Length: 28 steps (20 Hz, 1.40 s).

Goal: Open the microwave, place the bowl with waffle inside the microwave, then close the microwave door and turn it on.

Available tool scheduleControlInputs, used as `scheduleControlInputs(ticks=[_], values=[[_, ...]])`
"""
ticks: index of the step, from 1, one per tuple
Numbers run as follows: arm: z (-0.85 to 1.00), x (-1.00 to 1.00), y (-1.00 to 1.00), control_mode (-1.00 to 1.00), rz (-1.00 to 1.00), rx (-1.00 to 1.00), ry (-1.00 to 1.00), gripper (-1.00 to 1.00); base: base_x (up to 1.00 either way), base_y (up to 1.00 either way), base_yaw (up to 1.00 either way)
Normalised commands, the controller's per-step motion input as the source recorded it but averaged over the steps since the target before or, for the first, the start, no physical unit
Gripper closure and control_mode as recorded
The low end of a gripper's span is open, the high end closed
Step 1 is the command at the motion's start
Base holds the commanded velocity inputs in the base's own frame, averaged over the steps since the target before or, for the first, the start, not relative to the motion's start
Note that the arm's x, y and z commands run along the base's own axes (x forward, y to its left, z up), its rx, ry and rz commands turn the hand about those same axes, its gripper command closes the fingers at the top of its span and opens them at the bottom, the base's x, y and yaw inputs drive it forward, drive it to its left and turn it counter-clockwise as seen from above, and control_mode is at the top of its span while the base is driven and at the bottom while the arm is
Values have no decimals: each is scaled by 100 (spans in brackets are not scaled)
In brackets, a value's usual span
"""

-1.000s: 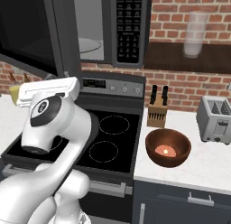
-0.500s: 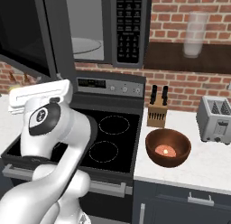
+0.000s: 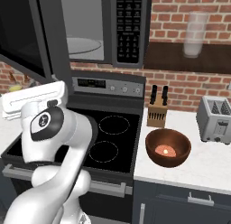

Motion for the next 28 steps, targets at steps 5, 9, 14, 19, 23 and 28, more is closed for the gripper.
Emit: scheduleControlInputs(ticks=[5, 9, 14, 19, 23, 28], values=[[95, -100, 100, -100, 31, -66, 23, 100, 0, 0, 0], [34, -96, 99, -100, 15, -57, 8, -100, 0, 0, 0], [44, -100, -5, -100, -10, -5, -42, -100, 0, 0, 0], [73, -47, -71, -100, -26, 13, -45, -100, 0, 0, 0], [48, -2, -92, -100, -43, 5, -17, -100, 0, 0, 0], [43, -6, -100, -100, -37, 10, -16, -100, 0, 0, 0]])
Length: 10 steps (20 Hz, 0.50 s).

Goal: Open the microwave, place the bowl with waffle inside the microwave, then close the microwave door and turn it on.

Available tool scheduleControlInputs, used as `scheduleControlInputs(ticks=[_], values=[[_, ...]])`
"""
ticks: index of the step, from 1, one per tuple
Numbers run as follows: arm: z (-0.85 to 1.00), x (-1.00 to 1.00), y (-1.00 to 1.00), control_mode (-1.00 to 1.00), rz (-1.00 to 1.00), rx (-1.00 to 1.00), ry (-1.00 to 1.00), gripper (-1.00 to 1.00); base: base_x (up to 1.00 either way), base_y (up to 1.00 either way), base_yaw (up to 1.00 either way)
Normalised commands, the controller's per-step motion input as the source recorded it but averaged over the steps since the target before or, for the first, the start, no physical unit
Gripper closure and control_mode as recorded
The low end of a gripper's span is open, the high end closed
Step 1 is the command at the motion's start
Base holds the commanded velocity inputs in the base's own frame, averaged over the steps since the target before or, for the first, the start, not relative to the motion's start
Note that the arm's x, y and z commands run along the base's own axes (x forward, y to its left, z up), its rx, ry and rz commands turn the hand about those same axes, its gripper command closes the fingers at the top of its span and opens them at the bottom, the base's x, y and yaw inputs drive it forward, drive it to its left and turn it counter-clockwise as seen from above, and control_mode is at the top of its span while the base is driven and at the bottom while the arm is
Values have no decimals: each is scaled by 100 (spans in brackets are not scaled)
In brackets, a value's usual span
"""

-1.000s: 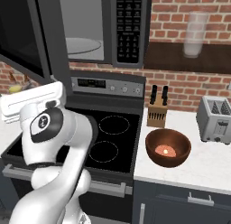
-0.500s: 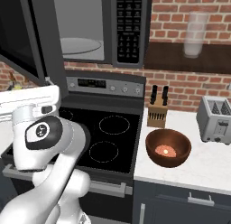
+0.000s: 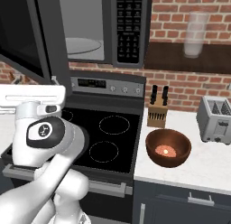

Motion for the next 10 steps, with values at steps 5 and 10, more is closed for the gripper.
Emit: scheduleControlInputs(ticks=[5, 10], values=[[34, -12, -100, -100, -31, 13, -25, -100, 0, 0, 0], [27, -48, -100, -100, -10, 30, -45, -100, 0, 0, 0]])
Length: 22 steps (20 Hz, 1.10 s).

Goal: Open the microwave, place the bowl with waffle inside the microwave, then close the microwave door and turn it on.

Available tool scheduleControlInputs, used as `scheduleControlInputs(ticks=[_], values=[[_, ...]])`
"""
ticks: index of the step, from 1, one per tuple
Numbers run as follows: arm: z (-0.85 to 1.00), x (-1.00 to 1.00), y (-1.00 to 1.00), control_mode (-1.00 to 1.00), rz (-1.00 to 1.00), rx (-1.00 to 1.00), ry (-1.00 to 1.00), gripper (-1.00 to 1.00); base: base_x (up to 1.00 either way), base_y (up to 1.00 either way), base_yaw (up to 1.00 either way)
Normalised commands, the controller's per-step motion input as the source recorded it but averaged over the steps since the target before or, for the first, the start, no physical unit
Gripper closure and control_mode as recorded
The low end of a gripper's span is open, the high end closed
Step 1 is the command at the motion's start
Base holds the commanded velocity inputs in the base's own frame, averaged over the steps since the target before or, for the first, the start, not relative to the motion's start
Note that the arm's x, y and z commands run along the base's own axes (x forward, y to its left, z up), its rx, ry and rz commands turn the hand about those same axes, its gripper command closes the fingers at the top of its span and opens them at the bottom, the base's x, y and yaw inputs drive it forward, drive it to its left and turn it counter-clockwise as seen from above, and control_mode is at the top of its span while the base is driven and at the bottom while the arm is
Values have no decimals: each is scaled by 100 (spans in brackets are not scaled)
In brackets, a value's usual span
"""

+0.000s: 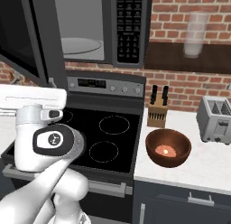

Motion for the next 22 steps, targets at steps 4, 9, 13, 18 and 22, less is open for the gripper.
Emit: scheduleControlInputs(ticks=[4, 9, 13, 18, 22], values=[[55, -54, -100, -100, -4, 52, -50, -100, 0, 0, 0], [58, -67, -100, -100, 0, 68, -41, -100, 0, 0, 0], [53, -89, -100, -100, 0, 82, -27, -100, 0, 0, 0], [54, -94, -100, -100, 0, 82, -26, -100, 0, 0, 0], [50, -94, -100, -100, 0, 78, -32, -100, 0, 0, 0]])
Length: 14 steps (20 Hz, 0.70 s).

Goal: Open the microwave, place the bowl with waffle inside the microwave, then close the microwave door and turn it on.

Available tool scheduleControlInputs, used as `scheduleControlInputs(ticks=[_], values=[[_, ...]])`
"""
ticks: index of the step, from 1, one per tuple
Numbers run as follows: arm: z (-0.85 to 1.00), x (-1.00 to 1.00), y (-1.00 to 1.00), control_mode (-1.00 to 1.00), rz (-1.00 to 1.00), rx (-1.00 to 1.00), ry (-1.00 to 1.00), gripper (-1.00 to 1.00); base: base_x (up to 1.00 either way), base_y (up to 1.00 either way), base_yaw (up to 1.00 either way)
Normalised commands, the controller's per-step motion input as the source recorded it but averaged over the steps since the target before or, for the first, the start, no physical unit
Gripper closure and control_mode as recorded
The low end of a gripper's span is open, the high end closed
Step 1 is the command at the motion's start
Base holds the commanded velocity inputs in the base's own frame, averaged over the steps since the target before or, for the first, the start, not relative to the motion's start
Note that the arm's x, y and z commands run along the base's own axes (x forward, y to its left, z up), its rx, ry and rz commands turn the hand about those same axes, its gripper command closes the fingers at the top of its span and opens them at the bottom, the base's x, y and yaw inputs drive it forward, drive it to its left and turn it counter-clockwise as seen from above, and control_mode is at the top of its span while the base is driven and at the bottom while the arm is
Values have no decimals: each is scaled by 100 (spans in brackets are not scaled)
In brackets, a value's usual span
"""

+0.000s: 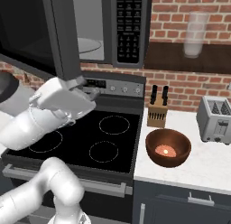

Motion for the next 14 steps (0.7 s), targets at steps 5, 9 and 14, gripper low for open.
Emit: scheduleControlInputs(ticks=[5, 9, 14], values=[[33, -99, -100, -100, 0, 63, -16, -100, 0, 0, 0], [1, -68, -98, -100, 0, 26, 26, -100, 0, 0, 0], [-35, -84, -33, -100, 11, -5, 17, -100, 0, 0, 0]])
